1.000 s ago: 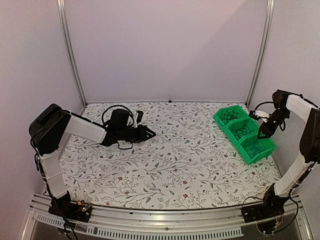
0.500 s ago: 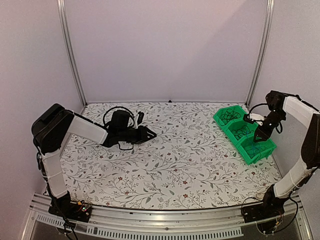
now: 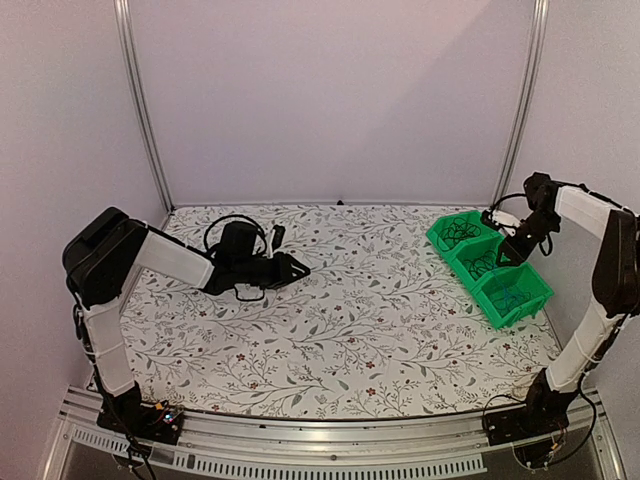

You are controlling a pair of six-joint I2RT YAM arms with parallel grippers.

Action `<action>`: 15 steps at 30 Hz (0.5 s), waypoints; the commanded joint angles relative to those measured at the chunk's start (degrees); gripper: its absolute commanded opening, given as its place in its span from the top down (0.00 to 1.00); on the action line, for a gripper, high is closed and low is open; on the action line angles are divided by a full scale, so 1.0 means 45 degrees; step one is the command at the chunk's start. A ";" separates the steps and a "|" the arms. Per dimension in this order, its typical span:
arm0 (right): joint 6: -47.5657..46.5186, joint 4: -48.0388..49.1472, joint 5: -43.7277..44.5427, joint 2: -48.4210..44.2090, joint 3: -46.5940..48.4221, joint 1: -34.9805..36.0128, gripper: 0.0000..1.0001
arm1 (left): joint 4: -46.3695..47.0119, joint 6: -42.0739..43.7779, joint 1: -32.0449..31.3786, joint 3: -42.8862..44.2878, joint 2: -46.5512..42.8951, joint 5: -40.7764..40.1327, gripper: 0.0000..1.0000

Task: Untangle the cables

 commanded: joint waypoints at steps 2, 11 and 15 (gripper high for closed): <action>-0.1180 0.0960 0.0922 -0.0052 -0.0474 0.0417 0.55 | 0.0160 -0.0115 0.0159 -0.0163 -0.0328 -0.0125 0.73; -0.2632 0.2714 0.2620 -0.0489 -0.2116 0.0995 0.55 | 0.0007 -0.0143 0.0168 -0.0163 -0.0467 -0.0167 0.73; -0.2836 0.3049 0.2785 -0.0417 -0.2252 0.1082 0.55 | -0.0021 -0.0157 0.0164 -0.0180 -0.0506 -0.0239 0.74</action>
